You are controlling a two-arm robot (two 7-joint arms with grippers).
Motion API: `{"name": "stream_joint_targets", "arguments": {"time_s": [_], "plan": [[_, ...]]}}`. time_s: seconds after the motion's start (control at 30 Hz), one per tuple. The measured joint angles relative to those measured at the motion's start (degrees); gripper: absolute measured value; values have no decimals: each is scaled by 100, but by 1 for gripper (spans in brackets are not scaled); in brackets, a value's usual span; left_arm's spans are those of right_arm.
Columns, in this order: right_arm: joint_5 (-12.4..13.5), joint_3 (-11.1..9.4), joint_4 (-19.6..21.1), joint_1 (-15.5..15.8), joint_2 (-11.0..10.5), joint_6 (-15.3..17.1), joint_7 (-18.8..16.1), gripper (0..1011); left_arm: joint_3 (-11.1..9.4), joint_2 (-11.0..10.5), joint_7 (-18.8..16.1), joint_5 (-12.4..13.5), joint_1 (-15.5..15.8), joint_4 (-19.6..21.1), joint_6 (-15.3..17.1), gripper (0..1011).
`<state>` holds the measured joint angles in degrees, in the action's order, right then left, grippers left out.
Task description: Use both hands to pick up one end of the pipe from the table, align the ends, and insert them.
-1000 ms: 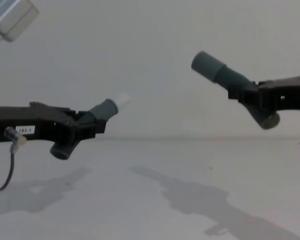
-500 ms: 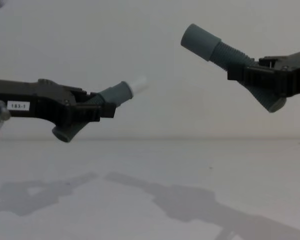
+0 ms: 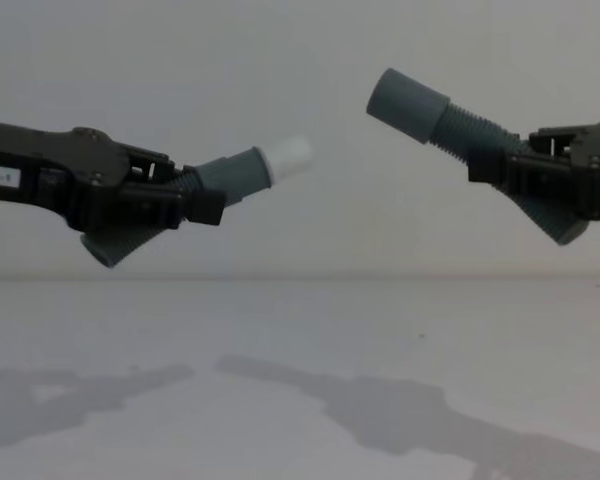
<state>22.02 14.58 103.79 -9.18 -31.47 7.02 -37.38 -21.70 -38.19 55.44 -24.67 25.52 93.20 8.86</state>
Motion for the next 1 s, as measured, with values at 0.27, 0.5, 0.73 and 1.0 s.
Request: {"name": "stream_joint_targets", "arguments": {"time_s": [0.27,0.5,0.73,1.0], "plan": [[-3,27,-78,9,-70,-51,4,204,-210,-190,896,-160,410,-286,-125,335],[-9,47,-138,31,-118,-71,66,203,-374,-290,1488,-242,684,-507,-184,335],[0,57,-178,54,-160,-101,94,204,-481,-334,1757,-290,833,-644,-222,335],[50,60,-196,86,-206,-150,115,204,-523,-329,1785,-330,867,-704,-274,335]]}}
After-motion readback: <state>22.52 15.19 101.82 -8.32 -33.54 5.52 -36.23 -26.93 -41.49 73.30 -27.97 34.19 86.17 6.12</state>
